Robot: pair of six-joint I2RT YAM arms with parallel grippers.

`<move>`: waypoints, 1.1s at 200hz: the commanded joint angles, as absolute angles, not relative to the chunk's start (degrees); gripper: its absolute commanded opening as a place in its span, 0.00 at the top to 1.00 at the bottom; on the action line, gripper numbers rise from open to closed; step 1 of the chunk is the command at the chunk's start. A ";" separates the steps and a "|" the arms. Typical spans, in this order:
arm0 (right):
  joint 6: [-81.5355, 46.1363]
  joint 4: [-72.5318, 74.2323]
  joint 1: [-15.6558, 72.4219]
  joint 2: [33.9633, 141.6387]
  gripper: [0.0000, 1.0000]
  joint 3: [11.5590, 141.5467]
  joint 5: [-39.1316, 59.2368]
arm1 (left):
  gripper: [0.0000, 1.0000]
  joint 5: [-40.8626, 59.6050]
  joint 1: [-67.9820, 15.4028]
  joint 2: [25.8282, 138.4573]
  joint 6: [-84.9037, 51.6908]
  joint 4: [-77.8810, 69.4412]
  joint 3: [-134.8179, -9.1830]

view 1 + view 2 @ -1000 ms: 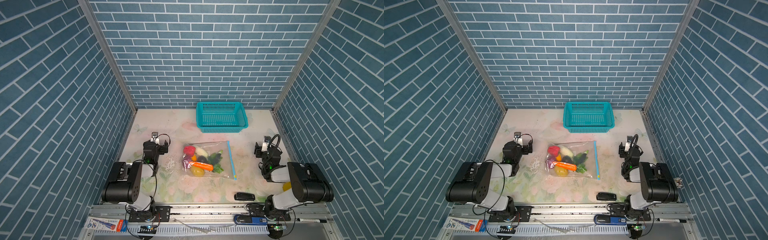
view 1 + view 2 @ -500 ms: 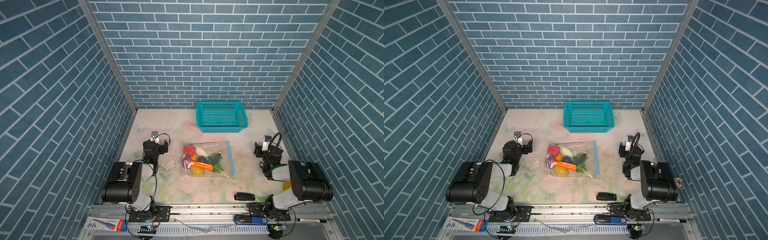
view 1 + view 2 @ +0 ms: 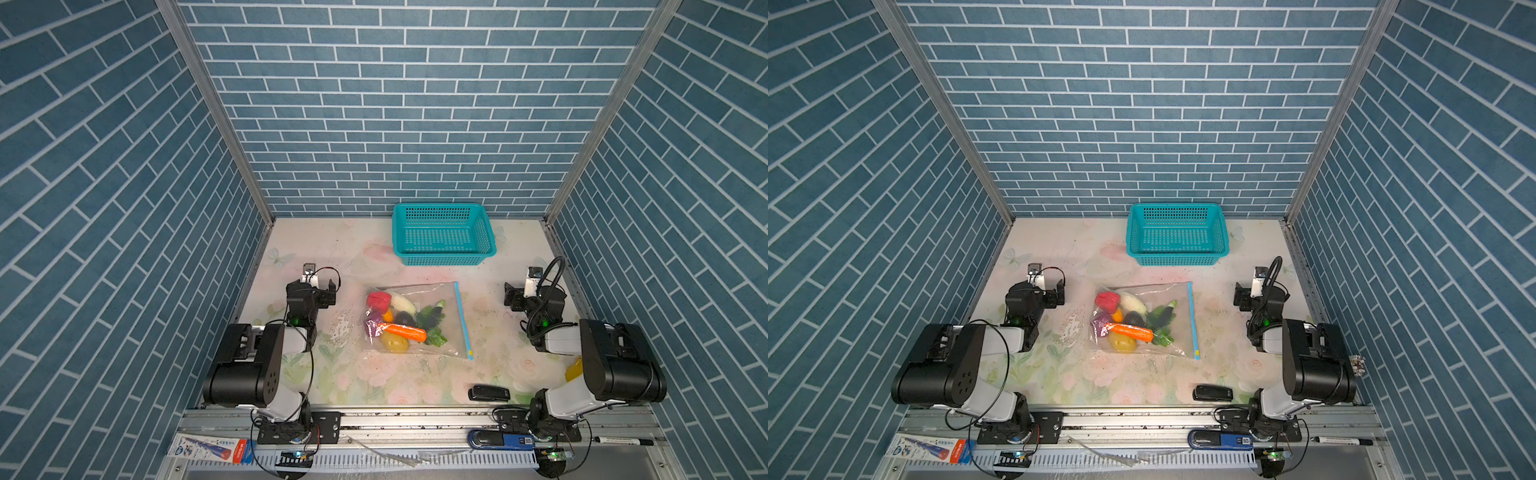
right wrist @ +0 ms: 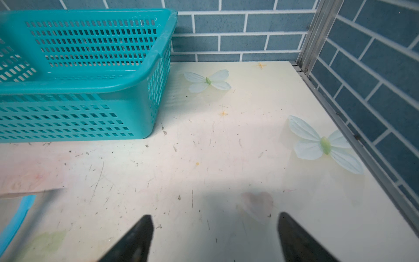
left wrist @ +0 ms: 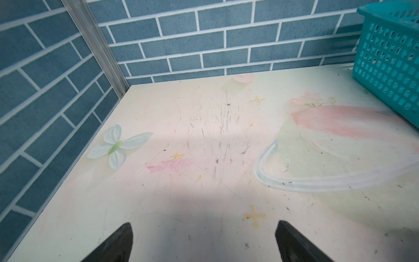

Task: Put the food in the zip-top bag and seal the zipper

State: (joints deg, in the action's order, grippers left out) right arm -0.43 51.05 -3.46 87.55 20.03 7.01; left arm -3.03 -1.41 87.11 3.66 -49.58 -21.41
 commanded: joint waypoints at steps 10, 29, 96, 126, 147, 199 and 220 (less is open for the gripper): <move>-1.24 50.50 -3.86 88.23 0.01 21.96 8.28 | 0.01 -3.32 -1.49 87.54 3.51 -48.74 -22.42; -1.23 50.73 -3.78 88.11 0.01 21.73 7.76 | 0.01 -3.25 -1.41 87.52 3.51 -48.78 -22.48; -1.26 50.54 -3.78 88.18 0.01 21.83 7.61 | 0.01 -3.30 -1.41 87.54 3.47 -48.74 -22.41; -1.30 49.95 -3.78 88.40 0.01 22.23 8.04 | 0.01 -3.33 -1.39 87.54 3.55 -48.69 -22.43; -1.58 48.46 -4.07 88.76 0.01 23.26 8.70 | 0.01 -3.25 -1.40 87.54 3.60 -48.73 -22.51; -1.60 48.34 -4.13 88.76 0.01 23.29 8.70 | 0.01 -3.33 -1.38 87.54 3.64 -48.78 -22.41; -1.67 48.43 -4.13 88.73 0.01 23.29 8.79 | 0.01 -3.33 -1.40 87.54 3.52 -48.78 -22.46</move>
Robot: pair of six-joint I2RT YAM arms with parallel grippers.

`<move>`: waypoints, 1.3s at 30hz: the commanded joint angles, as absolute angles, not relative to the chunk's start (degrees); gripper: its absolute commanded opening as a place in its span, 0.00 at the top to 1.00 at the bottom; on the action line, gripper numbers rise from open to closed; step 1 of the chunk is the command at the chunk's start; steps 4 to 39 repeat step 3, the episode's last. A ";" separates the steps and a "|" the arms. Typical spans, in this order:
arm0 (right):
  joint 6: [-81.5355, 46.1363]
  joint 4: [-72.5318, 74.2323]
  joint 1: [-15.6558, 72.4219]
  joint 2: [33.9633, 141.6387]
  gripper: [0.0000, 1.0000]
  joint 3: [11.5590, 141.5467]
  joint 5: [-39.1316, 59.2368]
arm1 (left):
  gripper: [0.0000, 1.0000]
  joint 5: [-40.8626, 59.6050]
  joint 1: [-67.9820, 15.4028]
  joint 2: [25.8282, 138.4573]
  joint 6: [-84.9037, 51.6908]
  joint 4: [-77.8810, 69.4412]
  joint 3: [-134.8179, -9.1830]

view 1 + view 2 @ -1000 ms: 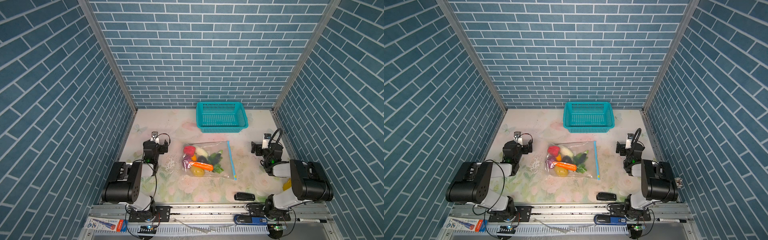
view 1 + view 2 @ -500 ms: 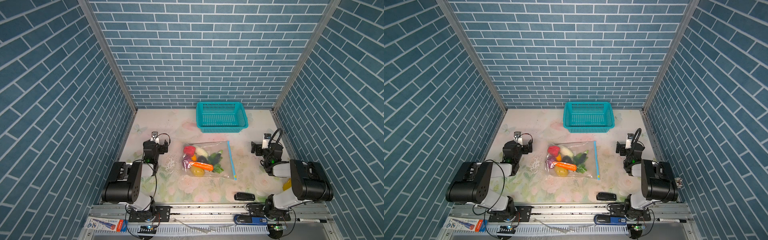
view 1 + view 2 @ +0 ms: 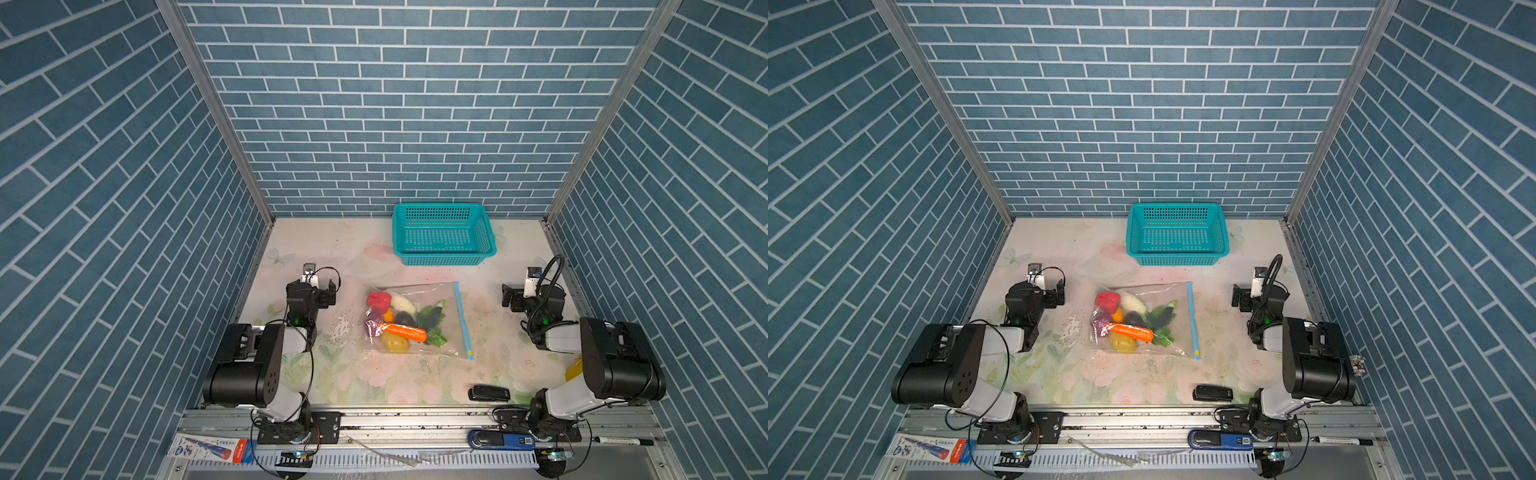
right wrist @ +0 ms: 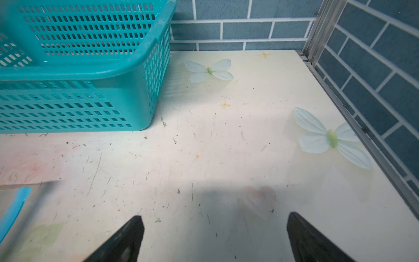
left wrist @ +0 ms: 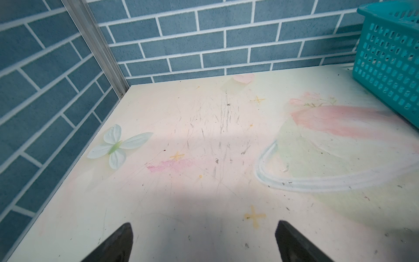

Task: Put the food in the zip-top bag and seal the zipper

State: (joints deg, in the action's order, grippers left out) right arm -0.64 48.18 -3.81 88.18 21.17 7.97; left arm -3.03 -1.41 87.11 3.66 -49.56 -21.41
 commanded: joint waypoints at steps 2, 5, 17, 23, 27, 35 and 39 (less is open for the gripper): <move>-1.69 48.61 -4.13 88.74 0.01 23.16 8.79 | 0.01 -3.24 -1.41 87.54 3.45 -48.78 -22.42; -1.74 49.01 -4.20 88.69 0.01 22.99 8.76 | 0.01 -3.24 -1.41 87.52 3.49 -48.78 -22.48; -1.74 49.01 -4.20 88.69 0.01 22.99 8.76 | 0.01 -3.24 -1.41 87.52 3.49 -48.78 -22.48; -1.74 49.01 -4.20 88.69 0.01 22.99 8.76 | 0.01 -3.24 -1.41 87.52 3.49 -48.78 -22.48; -1.74 49.01 -4.20 88.69 0.01 22.99 8.76 | 0.01 -3.24 -1.41 87.52 3.49 -48.78 -22.48; -1.74 49.01 -4.20 88.69 0.01 22.99 8.76 | 0.01 -3.24 -1.41 87.52 3.49 -48.78 -22.48; -1.74 49.01 -4.20 88.69 0.01 22.99 8.76 | 0.01 -3.24 -1.41 87.52 3.49 -48.78 -22.48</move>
